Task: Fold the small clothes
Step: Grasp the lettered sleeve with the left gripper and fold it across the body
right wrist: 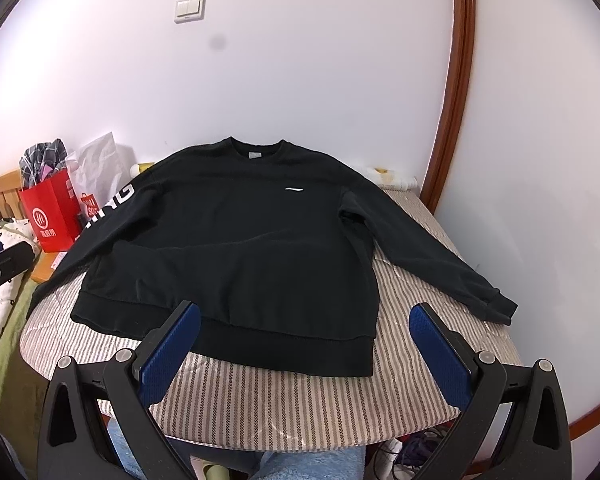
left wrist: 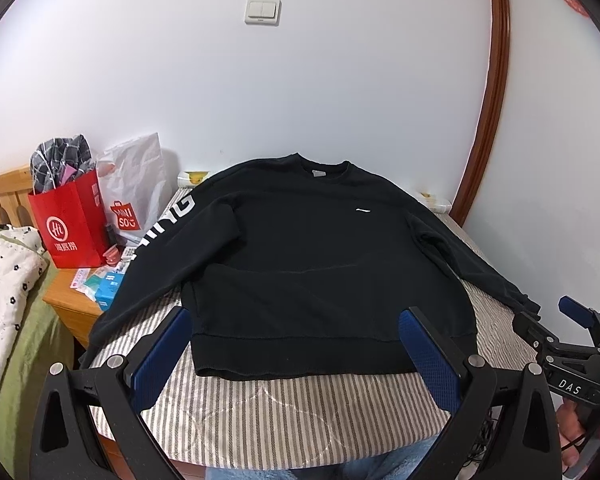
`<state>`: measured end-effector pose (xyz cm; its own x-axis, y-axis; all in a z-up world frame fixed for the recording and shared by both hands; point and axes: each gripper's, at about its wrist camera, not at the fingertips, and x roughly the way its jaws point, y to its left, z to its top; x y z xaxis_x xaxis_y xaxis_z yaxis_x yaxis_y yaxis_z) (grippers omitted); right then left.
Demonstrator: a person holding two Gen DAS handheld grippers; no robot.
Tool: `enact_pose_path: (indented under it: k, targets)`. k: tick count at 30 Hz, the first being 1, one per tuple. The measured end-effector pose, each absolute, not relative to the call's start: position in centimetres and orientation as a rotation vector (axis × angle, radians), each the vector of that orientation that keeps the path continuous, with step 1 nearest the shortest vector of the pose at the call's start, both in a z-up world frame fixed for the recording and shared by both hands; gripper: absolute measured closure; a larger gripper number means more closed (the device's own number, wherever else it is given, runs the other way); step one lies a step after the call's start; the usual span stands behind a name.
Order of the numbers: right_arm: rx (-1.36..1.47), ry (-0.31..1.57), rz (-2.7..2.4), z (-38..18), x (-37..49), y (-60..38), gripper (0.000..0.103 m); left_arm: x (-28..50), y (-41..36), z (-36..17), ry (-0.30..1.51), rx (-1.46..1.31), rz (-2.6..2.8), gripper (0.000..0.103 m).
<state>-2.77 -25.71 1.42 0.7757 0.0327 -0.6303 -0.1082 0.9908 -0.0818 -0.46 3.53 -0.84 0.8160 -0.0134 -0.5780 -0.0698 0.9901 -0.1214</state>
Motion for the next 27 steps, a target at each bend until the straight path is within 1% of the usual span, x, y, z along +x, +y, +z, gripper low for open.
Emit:
enact_pose_path:
  k: [6,13,19,24,27]
  targets:
    - [-0.13,0.695,0.035,-0.6,-1.4,-25.0,0.001,1.8,5.9,-4.1,0.663,-0.195,0.031,0.0]
    - [-0.108,0.713,0.054,-3.3,1.5,-24.2,0.001,5.1,10.0,-8.6,0.764,-0.321,0.044,0.0]
    - [-0.085,0.752,0.071,-4.9,4.2,-23.8,0.001,7.4,13.4,-11.6,0.839,-0.358,0.074,0.0]
    - [-0.102,0.797,0.048,-6.7,6.6,-23.3,0.001,9.0,16.7,-14.0,0.854,-0.453,0.092,0.0]
    - [-0.128,0.823,0.039,-8.0,8.1,-23.1,0.001,10.0,18.5,-15.5,0.839,-0.562,0.081,0.003]
